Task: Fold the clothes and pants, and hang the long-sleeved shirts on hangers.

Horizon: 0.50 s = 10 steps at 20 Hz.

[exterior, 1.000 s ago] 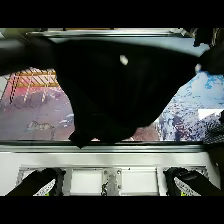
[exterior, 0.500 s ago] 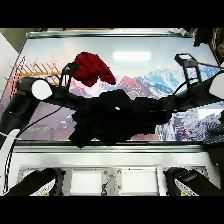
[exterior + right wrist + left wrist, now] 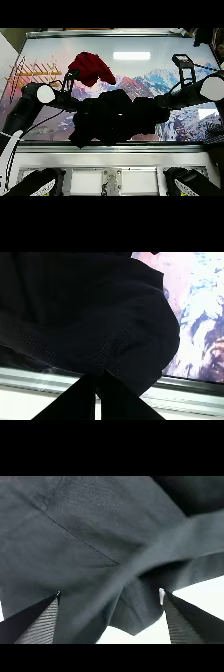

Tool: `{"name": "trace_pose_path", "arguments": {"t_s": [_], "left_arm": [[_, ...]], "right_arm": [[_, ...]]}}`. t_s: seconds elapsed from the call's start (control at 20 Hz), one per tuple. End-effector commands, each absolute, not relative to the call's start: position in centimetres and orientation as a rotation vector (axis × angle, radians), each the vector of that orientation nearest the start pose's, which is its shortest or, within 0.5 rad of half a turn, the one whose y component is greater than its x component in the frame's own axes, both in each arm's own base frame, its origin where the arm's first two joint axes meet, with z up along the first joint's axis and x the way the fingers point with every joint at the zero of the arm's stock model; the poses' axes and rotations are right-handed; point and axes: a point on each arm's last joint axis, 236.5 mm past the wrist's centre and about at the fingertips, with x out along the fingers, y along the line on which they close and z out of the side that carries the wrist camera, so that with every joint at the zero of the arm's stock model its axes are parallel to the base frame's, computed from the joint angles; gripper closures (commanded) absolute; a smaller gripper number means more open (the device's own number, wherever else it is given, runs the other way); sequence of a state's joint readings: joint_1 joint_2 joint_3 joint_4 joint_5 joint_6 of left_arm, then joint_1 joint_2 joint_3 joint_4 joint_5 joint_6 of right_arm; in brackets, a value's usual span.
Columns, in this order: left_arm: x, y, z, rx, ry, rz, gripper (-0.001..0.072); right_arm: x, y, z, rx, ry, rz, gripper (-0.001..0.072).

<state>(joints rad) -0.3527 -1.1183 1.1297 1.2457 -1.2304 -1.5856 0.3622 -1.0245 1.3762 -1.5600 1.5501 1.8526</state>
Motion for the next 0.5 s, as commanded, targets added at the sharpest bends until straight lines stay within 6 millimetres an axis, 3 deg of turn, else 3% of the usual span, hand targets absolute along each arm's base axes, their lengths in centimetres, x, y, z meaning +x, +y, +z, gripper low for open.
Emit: {"name": "trace_pose_path", "arguments": {"t_s": [0.0, 0.15, 0.25, 0.35, 0.45], "left_arm": [[31.2, -20.1, 8.6, -0.146, 1.216, -0.571, 0.0013], [33.8, -18.6, 12.4, -0.149, 1.106, -0.546, 0.0012], [35.7, -16.2, 14.2, -0.132, 1.042, -0.485, 0.0013], [37.4, -12.5, 14.4, -0.097, 1.015, -0.378, 0.0013], [38.9, -8.2, 13.3, -0.048, 1.022, -0.251, 0.0013]], "right_arm": [[29.6, 11.6, 14.7, 0.042, 1.211, 0.16, 0.0695], [29.6, 11.6, 14.7, 0.041, 1.211, 0.16, 0.0693], [29.5, 11.7, 14.7, 0.044, 1.214, 0.164, 0.0693], [29.5, 11.8, 14.7, 0.046, 1.214, 0.167, 0.0693], [29.5, 11.8, 14.7, 0.046, 1.214, 0.167, 0.0693]]}}
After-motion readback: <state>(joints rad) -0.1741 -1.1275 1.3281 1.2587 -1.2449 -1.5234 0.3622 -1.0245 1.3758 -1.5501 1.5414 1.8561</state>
